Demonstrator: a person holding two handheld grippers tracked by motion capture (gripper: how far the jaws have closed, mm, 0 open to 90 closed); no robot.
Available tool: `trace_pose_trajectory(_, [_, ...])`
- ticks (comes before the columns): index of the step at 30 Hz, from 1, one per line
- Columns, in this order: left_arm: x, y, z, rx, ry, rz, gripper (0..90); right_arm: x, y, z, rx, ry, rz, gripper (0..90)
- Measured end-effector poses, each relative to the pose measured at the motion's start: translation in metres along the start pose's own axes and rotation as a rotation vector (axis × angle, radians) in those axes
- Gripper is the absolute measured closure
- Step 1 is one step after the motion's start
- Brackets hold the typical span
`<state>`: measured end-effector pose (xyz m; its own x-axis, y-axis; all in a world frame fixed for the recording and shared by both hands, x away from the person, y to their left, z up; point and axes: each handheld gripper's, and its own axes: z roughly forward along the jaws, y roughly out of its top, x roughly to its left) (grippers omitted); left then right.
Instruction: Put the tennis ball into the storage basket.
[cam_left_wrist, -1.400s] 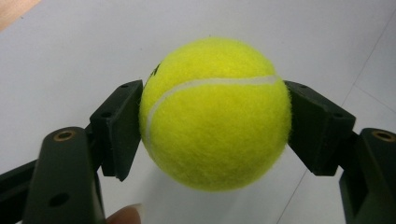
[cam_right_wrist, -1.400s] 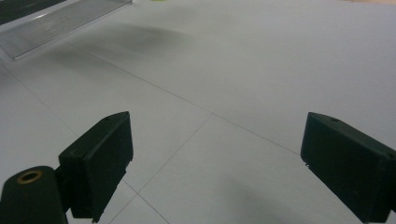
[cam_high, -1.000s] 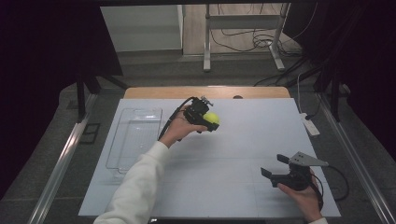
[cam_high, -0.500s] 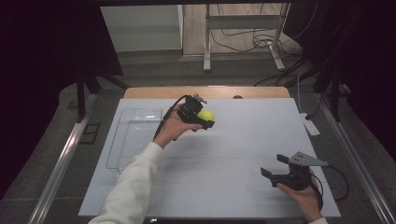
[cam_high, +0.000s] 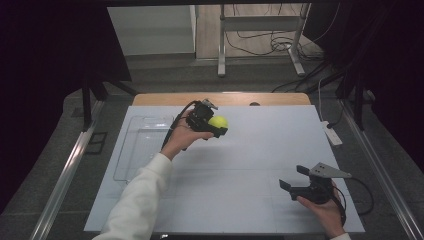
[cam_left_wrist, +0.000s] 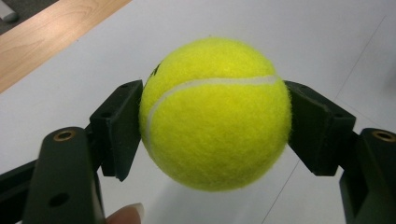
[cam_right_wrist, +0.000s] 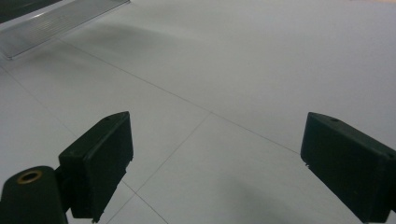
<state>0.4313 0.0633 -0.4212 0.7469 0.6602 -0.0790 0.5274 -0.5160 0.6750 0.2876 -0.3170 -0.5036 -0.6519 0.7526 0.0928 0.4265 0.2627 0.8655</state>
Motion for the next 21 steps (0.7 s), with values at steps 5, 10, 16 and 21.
trace_pose_trajectory(5, [0.000, -0.001, -0.003, -0.003, 0.000, 0.001, 26.5, 0.000, 0.000, -0.001, -0.003, -0.001, 0.002, 9.3])
trace_pose_trajectory(10, [0.000, -0.002, -0.007, -0.008, 0.003, 0.000, 26.5, 0.000, 0.000, 0.000, 0.000, -0.004, -0.002, 9.3])
trace_pose_trajectory(16, [0.002, -0.006, -0.009, -0.015, 0.017, -0.008, 26.5, 0.000, 0.000, 0.000, 0.001, -0.004, -0.002, 9.4])
trace_pose_trajectory(21, [0.005, -0.009, -0.013, -0.017, 0.020, -0.016, 26.5, 0.001, 0.000, 0.000, 0.000, -0.005, -0.004, 9.4])
